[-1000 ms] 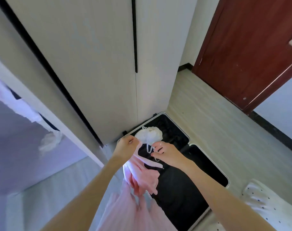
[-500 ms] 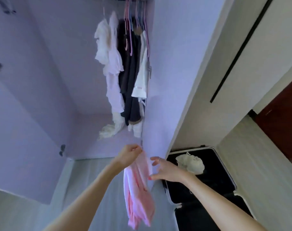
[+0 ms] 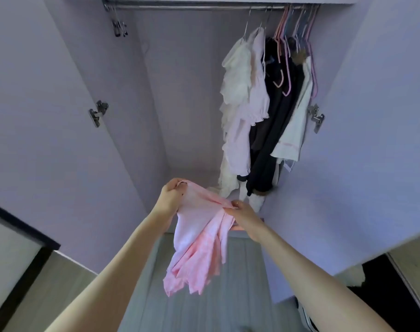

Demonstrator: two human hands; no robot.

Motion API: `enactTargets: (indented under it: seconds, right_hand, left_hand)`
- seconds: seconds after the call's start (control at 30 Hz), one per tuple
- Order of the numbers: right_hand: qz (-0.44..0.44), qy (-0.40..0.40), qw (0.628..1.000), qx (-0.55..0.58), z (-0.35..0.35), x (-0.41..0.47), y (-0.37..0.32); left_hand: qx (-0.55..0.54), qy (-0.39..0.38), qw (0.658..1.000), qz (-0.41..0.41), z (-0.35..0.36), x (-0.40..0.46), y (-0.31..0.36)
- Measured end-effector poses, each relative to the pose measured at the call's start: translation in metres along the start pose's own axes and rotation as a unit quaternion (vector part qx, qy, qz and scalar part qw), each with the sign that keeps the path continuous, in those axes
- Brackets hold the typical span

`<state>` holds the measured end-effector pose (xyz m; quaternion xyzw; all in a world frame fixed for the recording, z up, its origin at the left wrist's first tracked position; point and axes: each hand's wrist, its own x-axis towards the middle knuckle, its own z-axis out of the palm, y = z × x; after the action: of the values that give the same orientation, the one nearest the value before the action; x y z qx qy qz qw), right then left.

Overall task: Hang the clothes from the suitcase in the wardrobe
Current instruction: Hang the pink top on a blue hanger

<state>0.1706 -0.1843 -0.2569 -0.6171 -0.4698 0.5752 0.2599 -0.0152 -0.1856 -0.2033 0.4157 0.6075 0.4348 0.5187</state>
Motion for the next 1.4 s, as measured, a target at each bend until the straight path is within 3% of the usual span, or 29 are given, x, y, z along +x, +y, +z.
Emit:
enactTargets:
  seconds: [0.23, 0.6, 0.77, 0.97, 1.07, 1.2, 1.33, 1.4]
  right_hand:
    - [0.073, -0.039, 0.947, 0.310, -0.007, 0.082, -0.060]
    - [0.085, -0.047, 0.919, 0.381, -0.033, 0.191, -0.155]
    - [0.116, -0.041, 0.890, 0.440, -0.043, 0.210, -0.178]
    - [0.076, -0.049, 0.941, 0.327, -0.054, 0.216, -0.207]
    - [0.007, -0.038, 0.961, 0.274, -0.059, 0.217, -0.220]
    - [-0.089, -0.076, 0.983, 0.140, -0.058, 0.212, -0.235]
    - [-0.064, -0.064, 0.995, 0.050, -0.060, 0.214, -0.235]
    - [-0.030, -0.058, 0.997, 0.034, -0.062, 0.214, -0.230]
  left_hand:
    - [0.070, -0.010, 0.997, -0.033, -0.031, 0.069, -0.007]
    - [0.211, -0.183, 0.957, -0.078, -0.014, 0.184, 0.029]
    - [0.274, -0.150, 0.949, -0.038, -0.007, 0.223, 0.027]
    - [0.353, -0.156, 0.922, 0.046, -0.001, 0.256, 0.035]
    - [0.366, -0.193, 0.905, 0.101, 0.008, 0.265, 0.044]
    - [0.355, -0.242, 0.899, 0.084, 0.022, 0.270, 0.047]
    - [0.385, -0.152, 0.908, 0.070, 0.017, 0.272, 0.043]
    - [0.329, -0.097, 0.938, 0.058, 0.009, 0.276, 0.039]
